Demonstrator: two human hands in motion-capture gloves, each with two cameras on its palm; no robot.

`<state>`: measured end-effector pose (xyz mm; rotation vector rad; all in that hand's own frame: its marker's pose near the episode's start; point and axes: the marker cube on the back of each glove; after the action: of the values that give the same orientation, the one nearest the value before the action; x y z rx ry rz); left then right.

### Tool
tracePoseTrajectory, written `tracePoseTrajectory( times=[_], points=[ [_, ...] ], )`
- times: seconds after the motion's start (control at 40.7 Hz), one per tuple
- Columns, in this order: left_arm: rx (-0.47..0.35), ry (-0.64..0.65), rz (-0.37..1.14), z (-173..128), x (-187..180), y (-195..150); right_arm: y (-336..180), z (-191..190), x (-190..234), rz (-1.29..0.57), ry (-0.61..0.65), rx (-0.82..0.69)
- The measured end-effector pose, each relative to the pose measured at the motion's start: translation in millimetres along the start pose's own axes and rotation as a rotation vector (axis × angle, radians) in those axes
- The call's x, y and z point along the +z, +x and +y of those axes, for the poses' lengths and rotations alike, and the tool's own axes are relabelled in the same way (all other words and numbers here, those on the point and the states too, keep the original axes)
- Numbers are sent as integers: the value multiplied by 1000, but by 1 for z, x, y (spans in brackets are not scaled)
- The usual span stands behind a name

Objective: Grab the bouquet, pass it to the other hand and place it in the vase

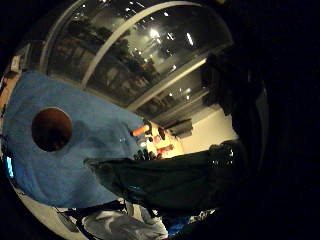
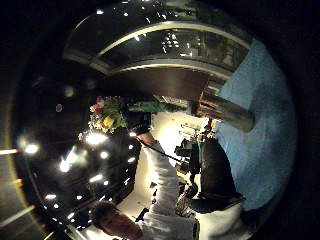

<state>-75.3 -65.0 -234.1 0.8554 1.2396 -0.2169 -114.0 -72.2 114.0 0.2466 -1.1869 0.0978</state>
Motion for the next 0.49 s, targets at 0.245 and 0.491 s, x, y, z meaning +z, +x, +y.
tracePoseTrajectory(
  times=[0.245,0.491],
  points=[
    [-18,83,-18,-26,-16,-24,-3,-4,-3,45,4,-48],
    [-90,100,-22,-38,-30,-67,10,4,1,16,-43,-10]
  ],
)
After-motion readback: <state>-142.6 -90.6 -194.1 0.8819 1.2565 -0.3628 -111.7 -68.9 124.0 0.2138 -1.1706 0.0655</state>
